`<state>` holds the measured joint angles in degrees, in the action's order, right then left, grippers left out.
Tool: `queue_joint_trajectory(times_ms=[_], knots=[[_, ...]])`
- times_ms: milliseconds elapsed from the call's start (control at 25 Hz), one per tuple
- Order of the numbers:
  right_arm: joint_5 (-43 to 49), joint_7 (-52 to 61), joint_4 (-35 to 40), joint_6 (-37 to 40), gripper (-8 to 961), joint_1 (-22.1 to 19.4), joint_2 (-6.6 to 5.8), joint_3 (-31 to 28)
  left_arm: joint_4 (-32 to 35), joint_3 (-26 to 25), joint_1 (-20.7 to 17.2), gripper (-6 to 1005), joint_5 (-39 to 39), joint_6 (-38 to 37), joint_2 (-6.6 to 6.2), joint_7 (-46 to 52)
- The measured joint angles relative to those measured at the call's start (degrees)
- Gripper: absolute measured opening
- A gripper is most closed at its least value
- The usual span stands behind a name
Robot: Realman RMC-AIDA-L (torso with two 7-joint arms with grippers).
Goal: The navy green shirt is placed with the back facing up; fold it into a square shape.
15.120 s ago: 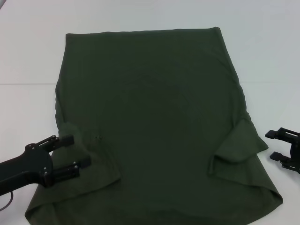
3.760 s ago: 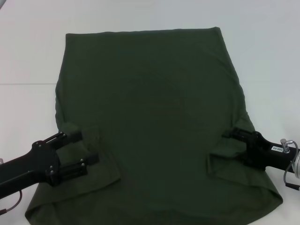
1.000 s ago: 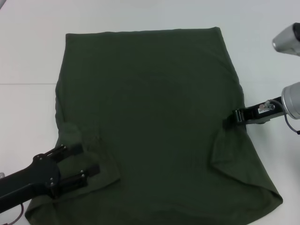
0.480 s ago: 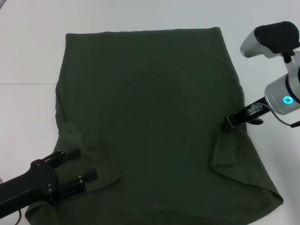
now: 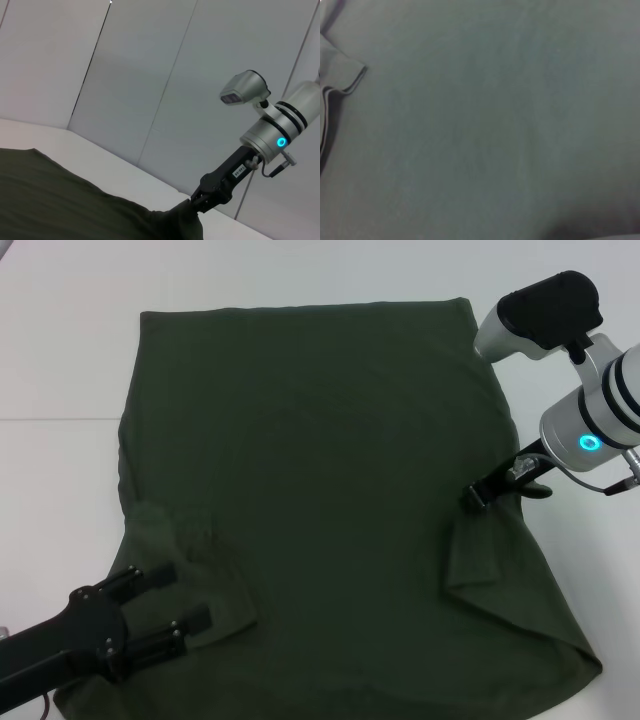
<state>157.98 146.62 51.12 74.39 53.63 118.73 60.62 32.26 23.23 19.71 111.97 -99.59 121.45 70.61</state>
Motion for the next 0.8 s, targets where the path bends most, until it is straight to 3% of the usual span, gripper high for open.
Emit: queue_joint_trajectory(times_ms=[800], knots=[[0.51, 2.21, -0.3, 2.37, 23, 0.95, 0.04, -0.38, -1.01, 0.24, 0.24, 892, 0.24, 0.37, 0.11, -0.08]])
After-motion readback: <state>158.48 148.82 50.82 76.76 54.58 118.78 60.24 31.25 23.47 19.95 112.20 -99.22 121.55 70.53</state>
